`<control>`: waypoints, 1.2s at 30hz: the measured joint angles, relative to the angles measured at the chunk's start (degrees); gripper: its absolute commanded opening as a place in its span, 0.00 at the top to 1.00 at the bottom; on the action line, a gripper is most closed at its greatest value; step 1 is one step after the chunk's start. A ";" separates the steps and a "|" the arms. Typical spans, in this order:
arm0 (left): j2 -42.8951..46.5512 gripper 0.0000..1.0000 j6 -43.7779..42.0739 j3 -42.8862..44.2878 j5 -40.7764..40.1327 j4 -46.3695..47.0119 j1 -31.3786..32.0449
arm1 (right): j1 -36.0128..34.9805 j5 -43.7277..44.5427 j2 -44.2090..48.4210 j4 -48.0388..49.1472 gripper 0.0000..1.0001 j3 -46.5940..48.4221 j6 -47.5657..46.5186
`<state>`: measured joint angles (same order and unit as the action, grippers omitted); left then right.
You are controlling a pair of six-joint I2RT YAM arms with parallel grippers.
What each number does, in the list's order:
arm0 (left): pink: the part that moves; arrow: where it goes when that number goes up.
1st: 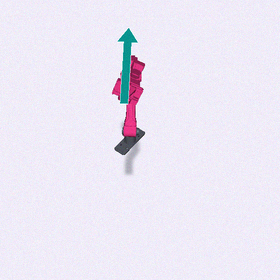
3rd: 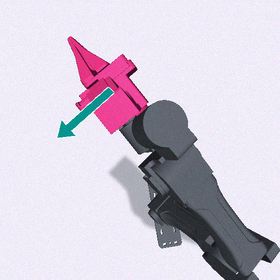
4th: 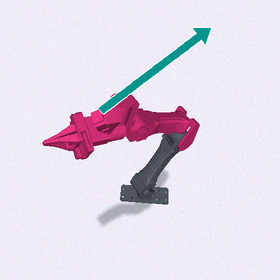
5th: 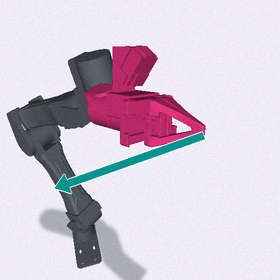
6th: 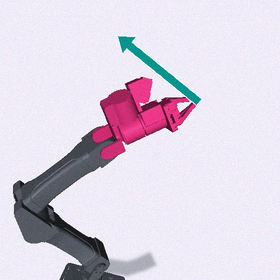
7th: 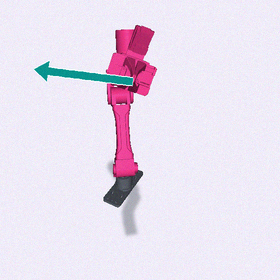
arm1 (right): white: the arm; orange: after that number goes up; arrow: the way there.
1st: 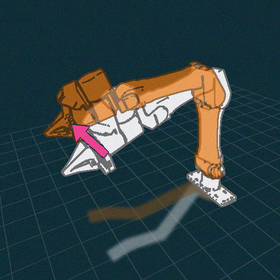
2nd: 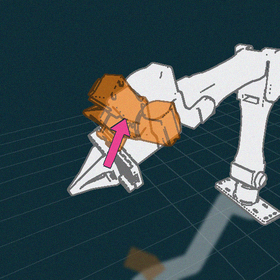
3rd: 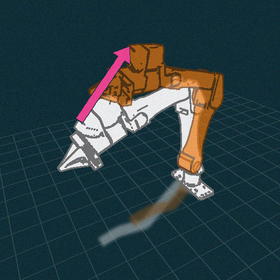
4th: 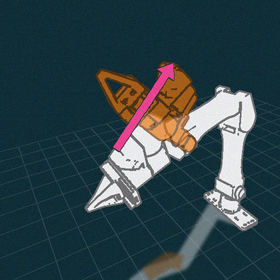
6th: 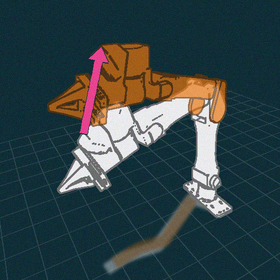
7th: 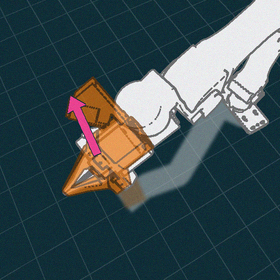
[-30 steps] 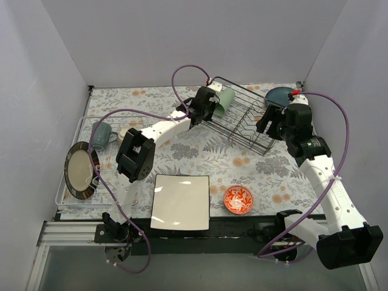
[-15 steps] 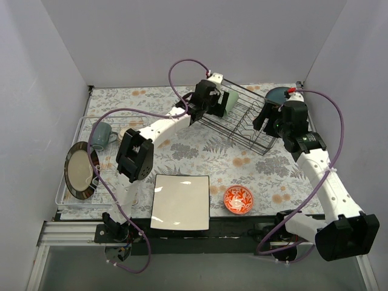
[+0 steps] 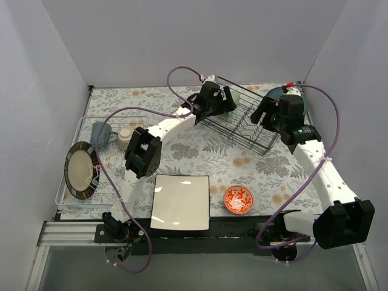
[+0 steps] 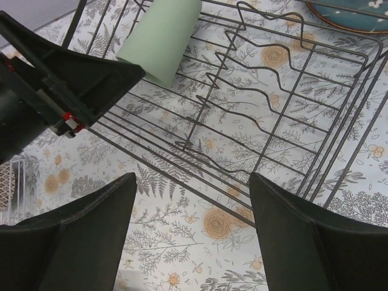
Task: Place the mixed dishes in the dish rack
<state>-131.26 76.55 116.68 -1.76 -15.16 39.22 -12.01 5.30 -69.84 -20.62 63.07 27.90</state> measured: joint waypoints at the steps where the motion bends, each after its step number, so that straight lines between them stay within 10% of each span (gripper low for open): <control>1: -0.52 0.22 1.51 0.00 0.20 0.09 0.00 | 0.00 0.17 0.42 0.02 0.18 0.00 0.02; 15: -8.04 0.49 13.11 0.31 -0.42 6.84 -0.11 | 0.04 1.68 2.45 -0.04 0.18 0.00 0.20; 30: -8.22 1.00 14.69 -3.23 -3.39 15.89 -0.13 | 0.61 -0.20 0.07 1.49 0.18 0.35 1.33; 36: -6.38 1.00 13.70 -6.97 -3.45 18.82 -0.33 | 1.46 -2.69 -2.32 2.03 0.10 1.99 1.18</control>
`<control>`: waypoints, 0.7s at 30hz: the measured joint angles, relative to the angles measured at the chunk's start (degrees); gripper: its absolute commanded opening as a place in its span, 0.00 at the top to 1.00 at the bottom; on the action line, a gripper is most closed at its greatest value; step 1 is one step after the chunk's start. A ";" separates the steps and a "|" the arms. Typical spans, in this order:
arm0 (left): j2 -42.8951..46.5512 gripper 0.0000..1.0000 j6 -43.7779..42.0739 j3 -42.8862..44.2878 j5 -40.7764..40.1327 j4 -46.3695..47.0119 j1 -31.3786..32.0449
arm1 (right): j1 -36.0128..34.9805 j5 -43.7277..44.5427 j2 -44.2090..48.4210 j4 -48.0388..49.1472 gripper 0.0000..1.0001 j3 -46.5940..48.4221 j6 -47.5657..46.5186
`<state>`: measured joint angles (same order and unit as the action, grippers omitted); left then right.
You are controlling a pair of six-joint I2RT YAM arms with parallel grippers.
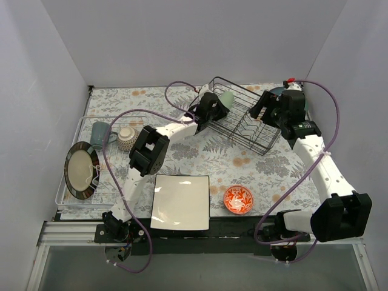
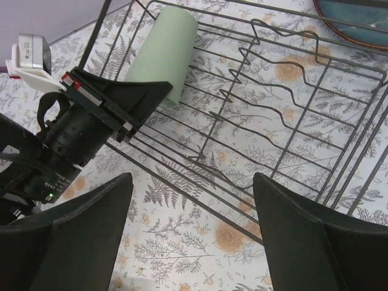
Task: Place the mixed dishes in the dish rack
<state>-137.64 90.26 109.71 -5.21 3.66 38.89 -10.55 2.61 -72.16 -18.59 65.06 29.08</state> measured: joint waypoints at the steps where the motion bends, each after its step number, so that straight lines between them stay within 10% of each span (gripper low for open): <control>1: 0.90 1.00 -0.50 -1.31 0.09 0.24 -0.13 | 0.24 -0.70 -0.31 0.15 0.09 0.39 -0.11; 21: 37.31 1.00 -13.38 -20.02 31.32 10.47 -5.73 | 8.28 -38.58 -12.44 14.71 0.02 15.19 8.70</control>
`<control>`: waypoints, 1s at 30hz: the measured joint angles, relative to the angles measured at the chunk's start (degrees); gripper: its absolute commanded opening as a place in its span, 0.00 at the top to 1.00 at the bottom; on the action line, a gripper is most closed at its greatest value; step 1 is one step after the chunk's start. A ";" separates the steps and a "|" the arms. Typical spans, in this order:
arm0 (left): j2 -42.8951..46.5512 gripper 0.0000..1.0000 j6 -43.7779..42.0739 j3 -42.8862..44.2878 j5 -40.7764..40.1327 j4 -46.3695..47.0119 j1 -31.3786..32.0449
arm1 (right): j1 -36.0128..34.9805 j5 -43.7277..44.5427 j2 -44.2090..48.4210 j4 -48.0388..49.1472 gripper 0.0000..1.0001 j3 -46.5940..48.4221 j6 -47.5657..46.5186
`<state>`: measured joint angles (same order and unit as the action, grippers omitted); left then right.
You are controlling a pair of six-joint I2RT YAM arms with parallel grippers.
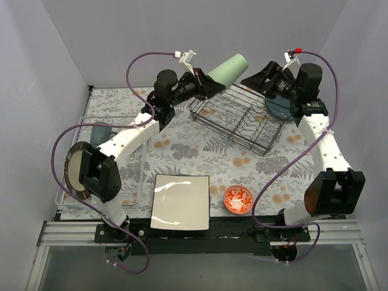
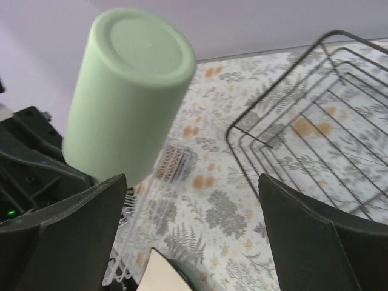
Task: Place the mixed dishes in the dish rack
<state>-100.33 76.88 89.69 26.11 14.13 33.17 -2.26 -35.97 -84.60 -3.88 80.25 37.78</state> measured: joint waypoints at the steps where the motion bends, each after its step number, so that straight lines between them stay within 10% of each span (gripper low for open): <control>1: 0.52 1.00 -0.04 -0.28 0.90 0.46 0.02 | -0.02 -1.38 -0.02 1.81 0.03 0.00 0.98; 14: 1.88 1.00 0.09 -2.82 6.29 4.50 -0.11 | 0.17 -13.07 -2.12 28.15 0.03 -0.31 14.64; 30: 3.82 1.00 1.77 -7.91 6.64 8.79 -0.44 | -1.11 -11.76 -5.84 28.02 0.03 -0.33 14.60</control>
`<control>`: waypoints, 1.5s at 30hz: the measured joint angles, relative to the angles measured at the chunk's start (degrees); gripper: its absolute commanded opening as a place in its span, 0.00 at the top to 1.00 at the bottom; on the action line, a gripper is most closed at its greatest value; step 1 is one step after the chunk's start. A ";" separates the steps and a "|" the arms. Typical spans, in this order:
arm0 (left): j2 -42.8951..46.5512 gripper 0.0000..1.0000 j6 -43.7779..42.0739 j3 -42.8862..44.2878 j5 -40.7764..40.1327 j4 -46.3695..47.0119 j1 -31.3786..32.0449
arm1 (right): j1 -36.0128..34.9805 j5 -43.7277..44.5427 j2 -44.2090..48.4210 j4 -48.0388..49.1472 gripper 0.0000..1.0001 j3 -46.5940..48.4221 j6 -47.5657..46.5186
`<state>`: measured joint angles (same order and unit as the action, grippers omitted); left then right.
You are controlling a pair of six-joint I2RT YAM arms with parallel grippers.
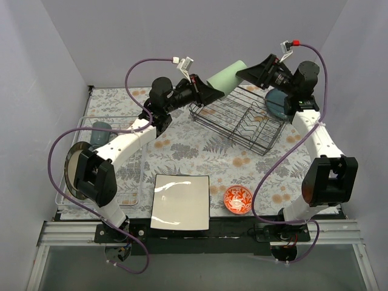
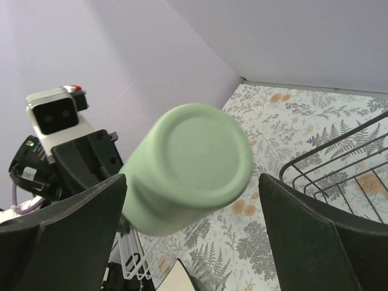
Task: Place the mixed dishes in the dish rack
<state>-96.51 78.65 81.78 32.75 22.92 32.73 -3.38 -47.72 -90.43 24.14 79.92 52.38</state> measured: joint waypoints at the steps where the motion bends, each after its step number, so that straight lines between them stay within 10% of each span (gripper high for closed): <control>1: 0.44 1.00 0.20 -0.24 0.37 0.13 0.15 | -0.13 0.31 -0.35 -0.02 0.03 0.00 -0.07; 11: 1.62 1.00 0.94 -2.27 0.63 0.46 0.24 | -1.77 1.16 -2.49 5.05 0.14 -1.36 3.30; 18: 1.62 0.99 1.36 -2.56 0.83 0.20 0.04 | -1.77 1.68 -3.74 13.09 0.81 -2.89 9.73; 20: 1.64 0.83 1.38 -2.51 0.72 0.09 -0.02 | -1.68 1.77 -3.85 13.70 0.98 -2.91 10.51; 21: 1.68 0.80 1.31 -2.40 0.55 -0.17 0.02 | -1.66 1.75 -3.85 13.75 0.99 -2.91 10.93; 22: 1.68 0.52 1.25 -2.21 0.00 -1.05 0.02 | -1.68 1.84 -3.85 13.90 0.99 -2.89 10.86; 28: 1.55 0.02 -0.76 2.36 -5.68 -11.37 0.50 | -2.49 1.88 -3.85 9.86 0.99 -2.51 7.08; 45: 1.46 0.02 -11.96 14.99 -47.17 -52.59 0.76 | -7.02 27.76 -7.17 -28.92 0.99 20.61 -29.97</control>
<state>-95.04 66.70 96.77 -14.41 -29.67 33.50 -10.39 -19.97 -97.60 -4.78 100.53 22.41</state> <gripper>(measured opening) 0.982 0.698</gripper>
